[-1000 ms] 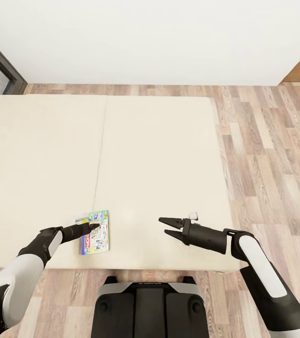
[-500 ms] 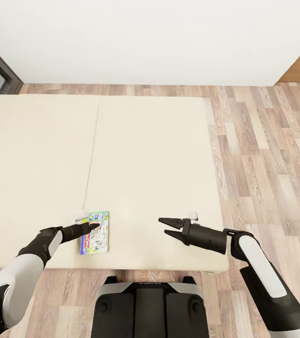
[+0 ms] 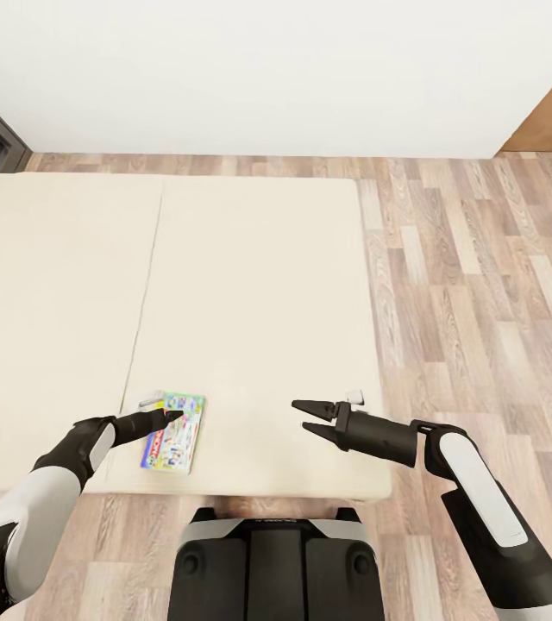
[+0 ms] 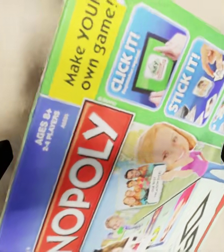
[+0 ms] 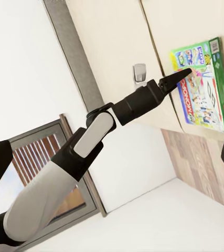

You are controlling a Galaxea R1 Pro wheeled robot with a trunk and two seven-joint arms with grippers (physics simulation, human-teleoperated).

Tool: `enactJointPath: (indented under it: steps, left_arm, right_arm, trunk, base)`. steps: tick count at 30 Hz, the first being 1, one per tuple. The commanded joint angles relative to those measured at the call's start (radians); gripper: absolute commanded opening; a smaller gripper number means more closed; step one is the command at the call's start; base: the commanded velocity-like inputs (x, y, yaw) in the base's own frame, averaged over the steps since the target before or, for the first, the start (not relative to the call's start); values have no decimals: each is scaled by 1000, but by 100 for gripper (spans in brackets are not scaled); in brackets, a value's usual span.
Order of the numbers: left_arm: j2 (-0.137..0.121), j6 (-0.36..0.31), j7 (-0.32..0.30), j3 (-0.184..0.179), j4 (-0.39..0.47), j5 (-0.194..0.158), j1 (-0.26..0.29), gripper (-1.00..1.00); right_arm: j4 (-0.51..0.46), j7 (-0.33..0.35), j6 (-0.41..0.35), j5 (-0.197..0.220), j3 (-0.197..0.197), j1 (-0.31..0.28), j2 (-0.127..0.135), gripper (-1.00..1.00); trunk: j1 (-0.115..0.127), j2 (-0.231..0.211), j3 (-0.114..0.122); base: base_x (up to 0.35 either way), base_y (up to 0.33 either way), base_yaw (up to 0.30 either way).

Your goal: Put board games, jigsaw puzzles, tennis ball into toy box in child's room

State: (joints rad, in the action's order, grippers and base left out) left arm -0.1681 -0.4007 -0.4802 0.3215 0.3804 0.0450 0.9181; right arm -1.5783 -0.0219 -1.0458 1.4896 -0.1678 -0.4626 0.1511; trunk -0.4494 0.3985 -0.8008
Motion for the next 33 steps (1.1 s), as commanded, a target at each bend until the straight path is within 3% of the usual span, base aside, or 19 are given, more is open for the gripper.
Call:
enactJointPath:
  steps: [1, 13, 33]
  left_arm:
    - [0, -9, -6, 8, 2, 4, 0, 100]
    - [-1, -10, -7, 9, 2, 4, 0, 100]
    - [-4, -12, -6, 10, 2, 1, 0, 100]
  right_arm:
    - [0, -2, -1, 3, -1, -1, 1, 100]
    - [0, -3, -1, 3, -1, -1, 1, 100]
    - [0, -3, -1, 3, 1, -1, 1, 100]
  trunk:
    - [-1, 2, -1]
    - [-1, 2, -1]
    - [-1, 2, -1]
  base:
    - [0, -196, 0]
    - [0, -140, 0]
    - [-21, -6, 0]
